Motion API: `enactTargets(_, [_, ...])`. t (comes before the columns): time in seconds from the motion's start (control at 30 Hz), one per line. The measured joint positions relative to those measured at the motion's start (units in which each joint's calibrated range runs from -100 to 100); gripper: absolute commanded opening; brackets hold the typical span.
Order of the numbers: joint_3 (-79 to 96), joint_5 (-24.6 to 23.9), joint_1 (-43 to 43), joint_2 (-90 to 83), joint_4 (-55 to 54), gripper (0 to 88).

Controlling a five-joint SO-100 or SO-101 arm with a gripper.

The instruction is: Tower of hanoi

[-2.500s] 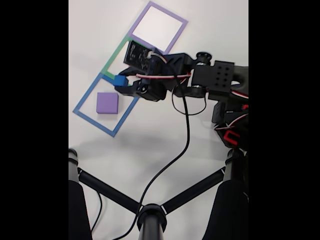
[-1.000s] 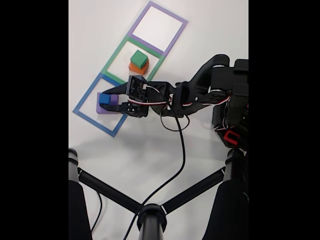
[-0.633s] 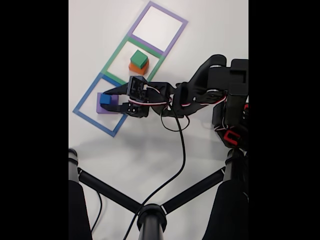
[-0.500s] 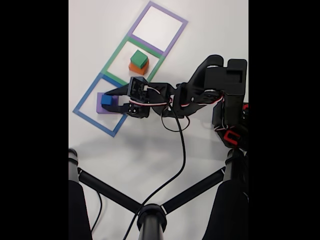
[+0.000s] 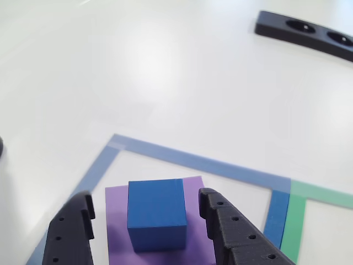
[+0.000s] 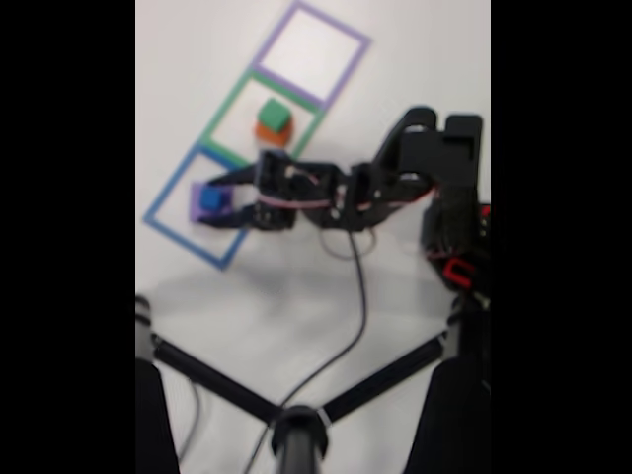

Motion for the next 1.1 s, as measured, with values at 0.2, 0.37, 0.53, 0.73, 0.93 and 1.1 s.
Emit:
enactTargets(0.2, [0.0,0.0,0.08,-3.55,1.04,24.5])
enactTargets(0.37, [0.0,0.0,0.08,-11.57,5.7,10.2])
enactTargets(0.53, [0.0,0.2,0.0,-22.96,16.37,0.3])
enactTargets(0.73, [-4.53,0.2,2.54,-42.04,45.51,0.1])
enactTargets(0.93, [-11.23,0.79,7.04,-55.89,75.6,0.1])
enactTargets(1.1, [-27.24,-5.12,10.64,-58.76,100.56,0.1])
